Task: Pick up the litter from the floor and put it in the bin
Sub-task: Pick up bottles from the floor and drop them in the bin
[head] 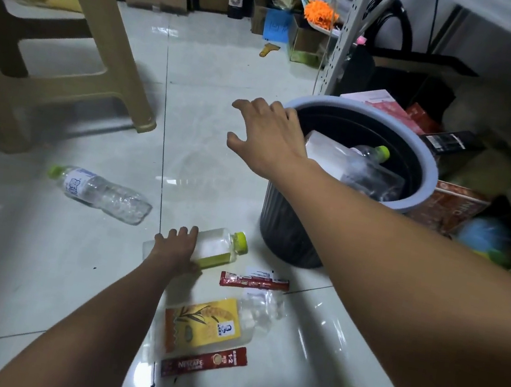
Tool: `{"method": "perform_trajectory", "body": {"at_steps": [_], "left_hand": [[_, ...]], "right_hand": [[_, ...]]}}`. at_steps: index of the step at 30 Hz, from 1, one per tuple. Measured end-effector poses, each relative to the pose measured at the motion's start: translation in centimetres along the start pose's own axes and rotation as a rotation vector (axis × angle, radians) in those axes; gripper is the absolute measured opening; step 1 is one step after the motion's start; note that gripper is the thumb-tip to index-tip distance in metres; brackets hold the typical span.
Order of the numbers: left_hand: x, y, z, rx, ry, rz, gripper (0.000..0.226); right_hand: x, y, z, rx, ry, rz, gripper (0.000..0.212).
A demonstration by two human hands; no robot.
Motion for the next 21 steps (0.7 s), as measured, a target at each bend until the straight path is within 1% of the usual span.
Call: {"method": "perform_trajectory", "body": {"at_steps": [3, 7, 15, 21], "left_hand": [[0.2, 0.2, 0.1, -0.015, -0.004, 0.013, 0.081], [1.1, 0.0, -1.8, -0.041, -0.007, 0.018, 0.076], [5.3, -2.2, -10.0, -0.216, 0.001, -0.038, 0.076], [6.0, -3.9, -16.3, -0.321, -0.045, -0.059, 0.073]], "right_hand": [[0.3, 0.2, 0.3, 0.004, 0.0, -0.008, 0.053], [0.6, -0.1, -0.1, 0.012, -0.003, 0.002, 0.053], [0.0, -2.0, -3.2, 0.013, -0.006, 0.047, 0.053], [-1.6, -4.5, -5.8, 0.036, -0.043, 0.107, 0.054]]}}
Point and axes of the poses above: each hand's wrist, its own y-axis towards the middle knuckle, its own z-axis out of the palm, x = y × z, the point moved 3 cm from there along y, towards the middle knuckle, and after that the axes turned 9 degrees about -x, right-handed, at the moved point
